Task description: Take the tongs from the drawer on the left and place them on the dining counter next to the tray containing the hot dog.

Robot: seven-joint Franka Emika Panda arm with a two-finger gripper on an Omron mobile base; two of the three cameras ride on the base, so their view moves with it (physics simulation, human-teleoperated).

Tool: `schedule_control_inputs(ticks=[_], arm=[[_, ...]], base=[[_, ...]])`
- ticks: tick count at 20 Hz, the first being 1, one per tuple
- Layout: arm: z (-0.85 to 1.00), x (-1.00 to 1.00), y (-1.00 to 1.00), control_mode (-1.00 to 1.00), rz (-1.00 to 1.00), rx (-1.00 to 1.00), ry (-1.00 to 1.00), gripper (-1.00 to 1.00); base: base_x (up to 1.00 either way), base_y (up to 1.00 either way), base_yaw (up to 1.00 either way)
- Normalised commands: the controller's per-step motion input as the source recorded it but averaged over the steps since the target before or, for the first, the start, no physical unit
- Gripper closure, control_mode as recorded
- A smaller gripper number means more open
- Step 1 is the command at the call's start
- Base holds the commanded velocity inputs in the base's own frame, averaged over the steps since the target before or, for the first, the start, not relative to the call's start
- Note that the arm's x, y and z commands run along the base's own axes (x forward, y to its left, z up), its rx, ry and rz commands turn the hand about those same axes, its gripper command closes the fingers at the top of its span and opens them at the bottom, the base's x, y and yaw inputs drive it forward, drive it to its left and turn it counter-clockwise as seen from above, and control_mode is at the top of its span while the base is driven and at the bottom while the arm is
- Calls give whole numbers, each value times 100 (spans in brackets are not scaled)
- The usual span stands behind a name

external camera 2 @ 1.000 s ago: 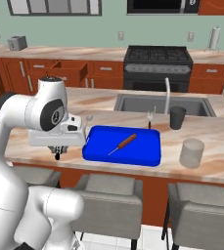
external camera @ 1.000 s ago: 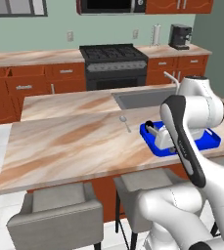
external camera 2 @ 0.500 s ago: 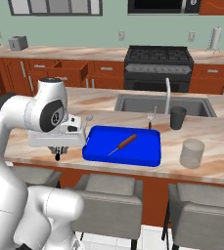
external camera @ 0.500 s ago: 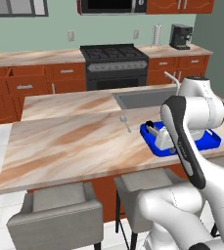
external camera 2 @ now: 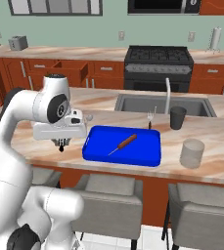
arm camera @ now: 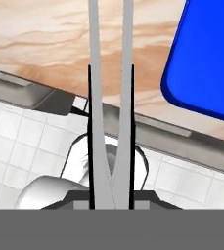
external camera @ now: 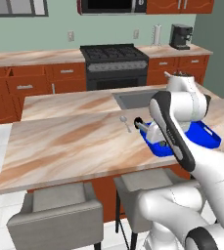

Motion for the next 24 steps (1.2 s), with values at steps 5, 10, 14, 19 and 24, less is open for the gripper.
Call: schedule_control_inputs(ticks=[5,10,14,19,24], arm=[[-1,68,11,-100,6,-1,9,100],[-32,30,20,-100,-4,-2,11,100],[-83,12,9,-100,-8,0,11,100],[-82,17,3,-100,-8,0,2,100],[-14,29,3,-100,-6,0,1,100]], base=[[0,0,0],[0,0,0],[0,0,0],[0,0,0],[0,0,0]])
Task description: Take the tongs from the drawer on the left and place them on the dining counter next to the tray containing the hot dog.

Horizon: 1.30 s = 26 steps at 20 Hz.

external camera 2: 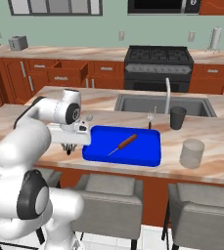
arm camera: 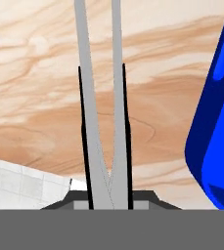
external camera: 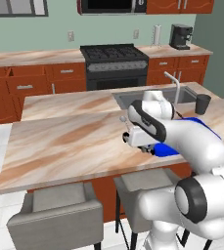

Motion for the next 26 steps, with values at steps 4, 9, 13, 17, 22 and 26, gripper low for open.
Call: schedule_control_inputs(ticks=[4,9,13,17,22,26], arm=[[0,62,2,-100,-4,0,3,100],[-7,47,0,-100,-8,0,0,100],[-16,25,0,-100,-7,-2,0,100],[-23,5,0,-100,-3,-1,0,100],[-29,-5,0,-100,-2,0,0,100],[-3,0,0,-100,0,0,0,100]], base=[[0,0,0],[0,0,0],[0,0,0],[0,0,0],[0,0,0],[0,0,0]])
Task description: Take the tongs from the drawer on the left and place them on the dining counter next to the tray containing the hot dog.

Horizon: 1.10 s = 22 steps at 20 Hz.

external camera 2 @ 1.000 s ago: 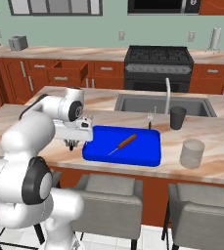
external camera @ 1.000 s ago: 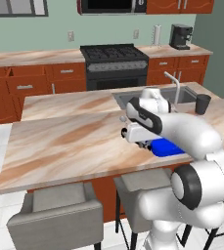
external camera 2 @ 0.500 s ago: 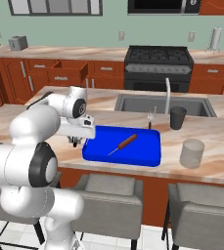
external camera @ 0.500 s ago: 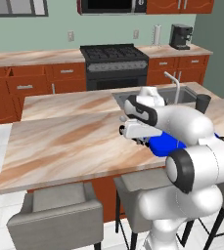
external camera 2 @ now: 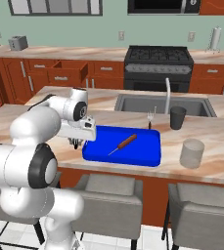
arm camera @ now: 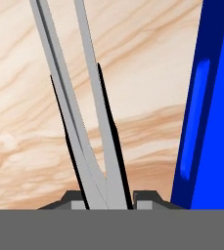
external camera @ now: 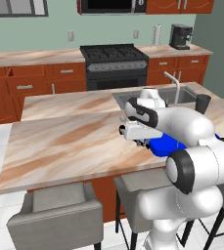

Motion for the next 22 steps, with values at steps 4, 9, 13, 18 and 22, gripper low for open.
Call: schedule_control_inputs(ticks=[4,9,13,18,22], arm=[[0,0,0,-100,0,0,0,100],[0,0,0,-100,0,0,0,-100],[0,0,0,-100,0,0,0,-100],[3,0,0,-100,0,0,0,-100],[84,-62,-1,-100,0,0,-7,-100]], base=[[0,0,0],[0,0,0],[0,0,0],[0,0,0],[0,0,0]])
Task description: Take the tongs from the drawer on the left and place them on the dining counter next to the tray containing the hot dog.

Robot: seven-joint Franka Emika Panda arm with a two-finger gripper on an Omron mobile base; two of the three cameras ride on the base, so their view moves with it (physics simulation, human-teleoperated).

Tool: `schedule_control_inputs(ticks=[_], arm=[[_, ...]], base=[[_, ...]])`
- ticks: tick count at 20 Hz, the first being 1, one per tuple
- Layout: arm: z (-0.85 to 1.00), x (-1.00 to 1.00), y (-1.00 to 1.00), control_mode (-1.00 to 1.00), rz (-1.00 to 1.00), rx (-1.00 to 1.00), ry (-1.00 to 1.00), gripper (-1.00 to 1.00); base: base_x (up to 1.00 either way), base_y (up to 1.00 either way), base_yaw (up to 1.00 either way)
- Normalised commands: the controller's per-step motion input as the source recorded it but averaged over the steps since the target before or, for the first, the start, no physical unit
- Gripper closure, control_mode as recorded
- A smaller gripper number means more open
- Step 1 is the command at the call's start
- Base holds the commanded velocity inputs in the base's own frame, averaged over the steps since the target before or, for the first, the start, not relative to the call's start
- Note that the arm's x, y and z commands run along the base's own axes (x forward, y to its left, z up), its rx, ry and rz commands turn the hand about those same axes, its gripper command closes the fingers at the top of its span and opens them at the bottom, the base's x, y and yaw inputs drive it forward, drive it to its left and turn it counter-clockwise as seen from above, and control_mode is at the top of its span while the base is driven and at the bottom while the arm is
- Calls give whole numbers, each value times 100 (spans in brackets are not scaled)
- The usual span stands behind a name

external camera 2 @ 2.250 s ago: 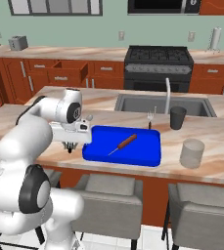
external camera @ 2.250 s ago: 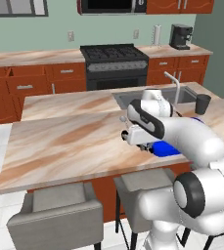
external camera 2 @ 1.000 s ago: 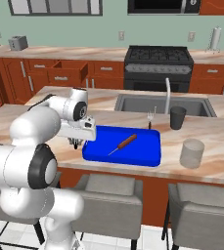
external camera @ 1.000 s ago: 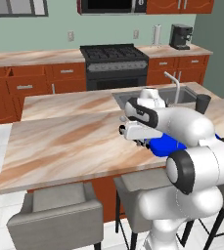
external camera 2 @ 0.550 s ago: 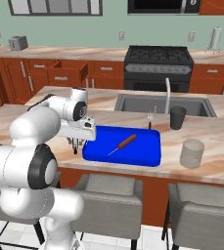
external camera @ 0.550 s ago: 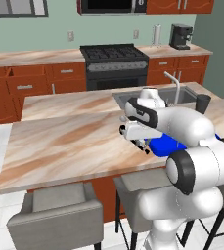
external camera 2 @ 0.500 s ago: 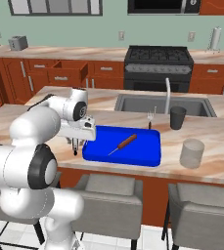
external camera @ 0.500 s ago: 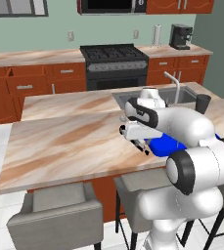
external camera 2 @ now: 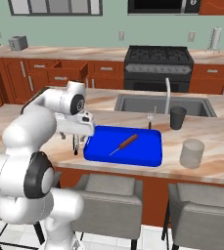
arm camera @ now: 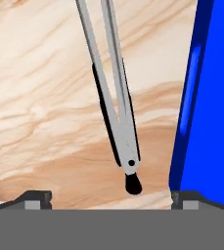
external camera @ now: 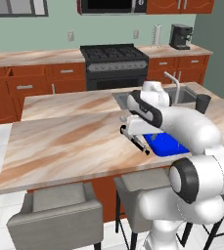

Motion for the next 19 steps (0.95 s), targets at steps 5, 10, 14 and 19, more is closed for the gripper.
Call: schedule_control_inputs(ticks=[5,10,14,19], arm=[[99,-97,0,-100,0,0,-17,-100],[82,-100,0,-100,0,0,-13,-100],[50,-100,0,-100,0,0,-15,-100],[40,-100,0,-100,0,0,-25,-100]], base=[[0,0,0],[0,0,0],[0,0,0],[0,0,0]])
